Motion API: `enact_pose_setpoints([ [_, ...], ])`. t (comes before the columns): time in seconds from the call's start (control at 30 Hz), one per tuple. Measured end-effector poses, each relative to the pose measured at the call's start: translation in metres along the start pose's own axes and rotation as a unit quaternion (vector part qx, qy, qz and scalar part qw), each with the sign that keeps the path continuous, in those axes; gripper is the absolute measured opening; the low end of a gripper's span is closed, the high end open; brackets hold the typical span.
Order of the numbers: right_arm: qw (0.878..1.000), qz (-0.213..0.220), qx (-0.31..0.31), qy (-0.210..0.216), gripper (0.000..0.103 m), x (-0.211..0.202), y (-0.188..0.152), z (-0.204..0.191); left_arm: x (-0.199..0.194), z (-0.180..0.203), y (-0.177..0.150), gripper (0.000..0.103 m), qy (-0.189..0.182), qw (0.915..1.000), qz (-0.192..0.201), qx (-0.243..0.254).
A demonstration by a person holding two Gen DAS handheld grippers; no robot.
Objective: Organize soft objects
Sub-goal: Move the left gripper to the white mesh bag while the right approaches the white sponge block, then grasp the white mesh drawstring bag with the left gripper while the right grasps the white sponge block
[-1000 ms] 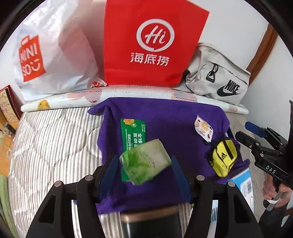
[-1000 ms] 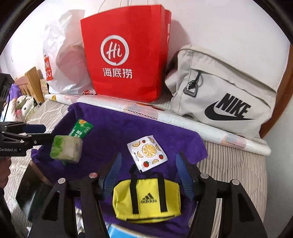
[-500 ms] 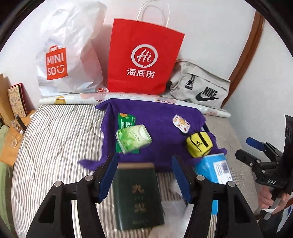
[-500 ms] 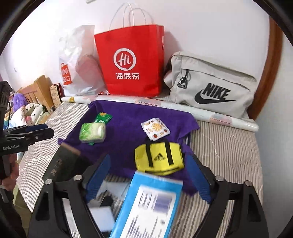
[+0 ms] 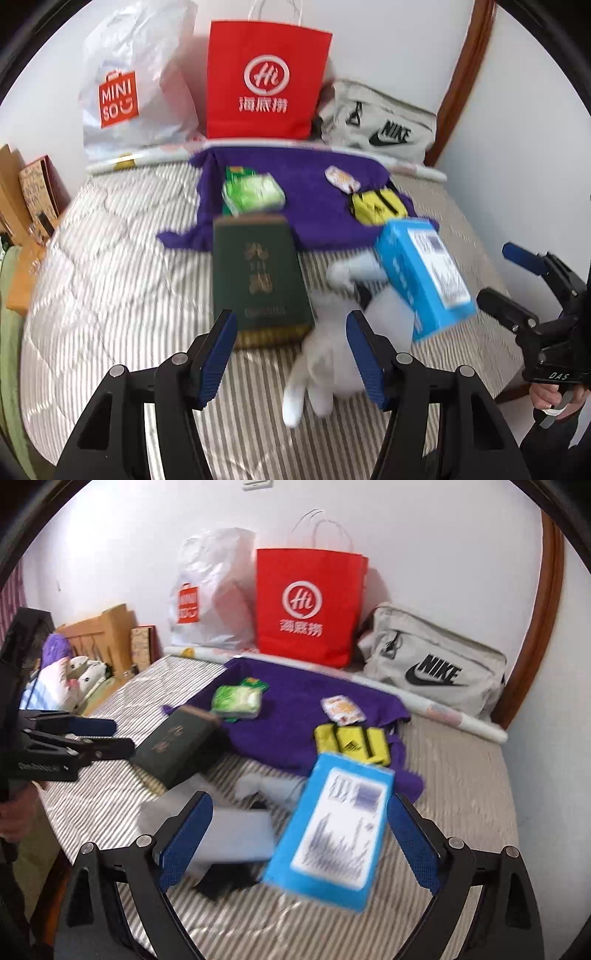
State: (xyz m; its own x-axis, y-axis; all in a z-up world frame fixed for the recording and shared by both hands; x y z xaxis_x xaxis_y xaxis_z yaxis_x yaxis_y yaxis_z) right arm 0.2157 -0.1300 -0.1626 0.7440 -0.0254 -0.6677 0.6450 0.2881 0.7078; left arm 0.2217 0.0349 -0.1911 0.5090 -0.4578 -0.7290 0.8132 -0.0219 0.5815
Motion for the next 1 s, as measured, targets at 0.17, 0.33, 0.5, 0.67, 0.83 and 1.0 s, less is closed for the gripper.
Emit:
enact_pose_setpoints([
  [0.17,1.0,0.002,-0.006,0.001,0.094,-0.011,-0.022,-0.015,0.012,0.004,-0.028,0.059,-0.026,0.9995,-0.007,-0.016],
  [0.33,1.0,-0.012,-0.001,0.013,0.094,-0.011,-0.042,-0.023,0.026,0.016,-0.034,0.059,-0.037,0.9993,-0.007,-0.002],
  [0.5,0.999,-0.035,0.003,0.017,0.094,-0.005,-0.06,-0.027,0.045,0.021,-0.034,0.043,-0.04,0.9991,-0.012,-0.001],
  [0.67,0.999,-0.045,0.012,0.018,0.094,-0.004,-0.072,-0.026,0.058,0.019,-0.04,0.018,-0.03,0.9994,-0.015,0.012],
  [0.83,0.998,-0.052,0.022,0.02,0.094,-0.002,-0.076,-0.024,0.037,0.012,-0.048,0.011,-0.04,0.9991,-0.005,0.015],
  [1.0,0.998,-0.054,0.027,0.031,0.094,0.0,-0.075,-0.029,0.016,-0.006,-0.061,0.01,-0.024,0.9997,-0.001,0.008],
])
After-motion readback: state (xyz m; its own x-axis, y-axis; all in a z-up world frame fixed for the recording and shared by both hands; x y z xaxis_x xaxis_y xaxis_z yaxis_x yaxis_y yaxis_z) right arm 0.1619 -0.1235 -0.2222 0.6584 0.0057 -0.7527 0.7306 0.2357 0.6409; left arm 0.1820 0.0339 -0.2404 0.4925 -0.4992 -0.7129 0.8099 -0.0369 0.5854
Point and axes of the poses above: each gripper's, at about its wrist camera, not at the fingertips, and x roughly the way its jaws point, z to its right, y to its top, the point moved 9 cm from there along x, roughly the way its jaws point, and after that the axes turned 14 degrees about -y, right-handed, at the moved point
